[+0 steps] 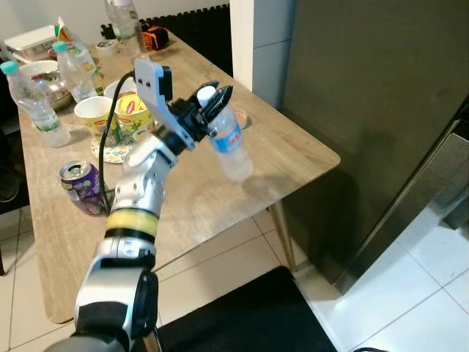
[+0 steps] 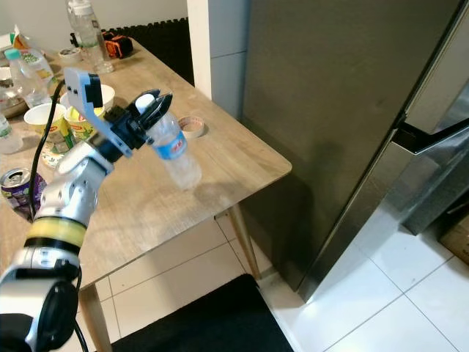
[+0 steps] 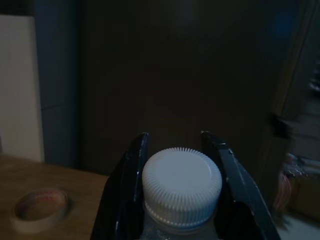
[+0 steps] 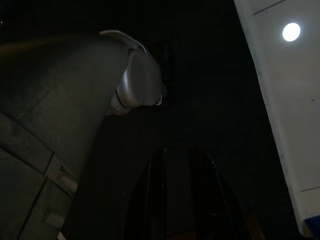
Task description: Restocking fridge
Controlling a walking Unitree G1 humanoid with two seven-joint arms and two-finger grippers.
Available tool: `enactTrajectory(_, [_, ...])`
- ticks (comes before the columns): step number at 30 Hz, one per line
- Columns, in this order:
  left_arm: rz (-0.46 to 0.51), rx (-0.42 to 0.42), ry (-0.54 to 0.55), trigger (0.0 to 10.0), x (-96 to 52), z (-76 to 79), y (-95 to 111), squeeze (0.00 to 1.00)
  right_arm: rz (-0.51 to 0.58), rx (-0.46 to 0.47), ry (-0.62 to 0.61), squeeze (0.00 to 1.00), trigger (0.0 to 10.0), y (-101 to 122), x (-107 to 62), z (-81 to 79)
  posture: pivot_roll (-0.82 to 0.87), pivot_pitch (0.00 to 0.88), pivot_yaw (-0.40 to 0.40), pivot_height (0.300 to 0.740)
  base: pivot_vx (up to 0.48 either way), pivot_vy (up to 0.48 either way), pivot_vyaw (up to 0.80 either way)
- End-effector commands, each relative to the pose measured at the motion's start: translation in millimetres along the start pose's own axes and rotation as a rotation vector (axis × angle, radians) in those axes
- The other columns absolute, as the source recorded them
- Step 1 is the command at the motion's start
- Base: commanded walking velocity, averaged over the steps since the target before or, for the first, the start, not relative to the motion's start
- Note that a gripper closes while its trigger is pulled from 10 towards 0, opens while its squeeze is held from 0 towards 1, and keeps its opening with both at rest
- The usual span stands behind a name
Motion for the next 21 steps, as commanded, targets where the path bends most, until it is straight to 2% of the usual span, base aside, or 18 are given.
enactTrajectory(1, [-0.003, 0.005, -0.099, 10.0, 2.5, 19.2, 1.4, 0.0, -0.023, 0.023, -0.011, 0.0, 10.0, -8.9, -0.7, 1.0, -0.12, 0.074, 0.025, 0.74, 0.0, 0.0, 0.0])
enactTrajectory(4, [-0.062, -0.03, -0.236, 10.0, -7.4, 52.1, -10.6, 0.0, -0.018, 0.037, -0.015, 0.0, 10.0, -8.5, -0.4, 0.8, -0.11, 0.061, 0.029, 0.74, 0.0, 0.0, 0.0])
enactTrajectory(5, [-0.062, -0.03, -0.236, 10.0, -7.4, 52.1, -10.6, 0.0, -0.018, 0.037, -0.015, 0.0, 10.0, -8.5, -0.4, 0.8, -0.11, 0.061, 0.029, 0.74, 0.0, 0.0, 0.0])
enactTrajectory(7, [-0.077, -0.068, -0.313, 10.0, -14.5, 70.9, -11.5, 0.0, -0.019, 0.042, -0.015, 0.0, 10.0, -9.1, 0.0, -0.3, -0.1, 0.055, 0.034, 0.74, 0.0, 0.0, 0.0])
enactTrajectory(8, [-0.077, -0.068, -0.313, 10.0, -14.5, 70.9, -11.5, 0.0, -0.019, 0.042, -0.015, 0.0, 10.0, -9.1, 0.0, -0.3, -0.1, 0.055, 0.034, 0.74, 0.0, 0.0, 0.0])
enactTrajectory(10, [-0.1, -0.102, -0.394, 10.0, -23.9, 89.4, -12.3, 0.0, -0.024, 0.041, -0.012, 0.0, 10.0, -10.8, 0.7, -3.0, -0.09, 0.055, 0.035, 0.74, 0.0, 0.0, 0.0])
enactTrajectory(12, [-0.126, -0.112, -0.414, 10.0, -28.7, 95.5, -16.6, 0.0, -0.025, 0.042, -0.01, 0.0, 10.0, -11.7, 1.1, -4.5, -0.08, 0.05, 0.041, 0.74, 0.0, 0.0, 0.0])
enactTrajectory(16, [-0.306, -0.106, -0.446, 10.0, -56.6, 114.3, -54.1, 0.0, -0.03, 0.044, -0.004, 0.0, 10.0, -13.7, 2.1, -8.3, -0.07, 0.028, 0.05, 0.74, 0.0, 0.0, 0.0])
enactTrajectory(18, [-0.331, -0.106, -0.447, 10.0, -60.8, 116.3, -59.7, 0.0, -0.03, 0.044, -0.004, 0.0, 10.0, -13.9, 2.1, -8.5, -0.07, 0.028, 0.05, 0.74, 0.0, 0.0, 0.0])
enactTrajectory(19, [-0.417, -0.087, -0.433, 10.0, -72.4, 118.0, -80.6, 0.0, -0.031, 0.044, -0.003, 0.0, 10.0, -14.4, 2.2, -9.0, -0.06, 0.021, 0.051, 0.74, 0.0, 0.0, 0.0])
enactTrajectory(20, [-0.417, -0.087, -0.433, 10.0, -72.4, 118.0, -80.6, 0.0, -0.031, 0.044, -0.003, 0.0, 10.0, -14.4, 2.2, -9.0, -0.06, 0.021, 0.051, 0.74, 0.0, 0.0, 0.0])
enactTrajectory(21, [-0.51, -0.079, -0.398, 10.0, -85.0, 118.7, -105.1, 0.0, -0.034, 0.042, -0.002, 0.0, 10.0, -15.3, 2.2, -9.4, -0.06, 0.016, 0.051, 0.74, 0.0, 0.0, 0.0])
Point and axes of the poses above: a point about 5 cm out from each wrist's last joint towards the gripper, its own x axis pointing out of the wrist towards the gripper, its own y axis along the axis of the wrist's last joint, z = x × y, the point moved 5 cm from there along x, pointing out of the wrist towards the gripper, and after that the axes turned 5 degrees about x, right-handed, at the moved point
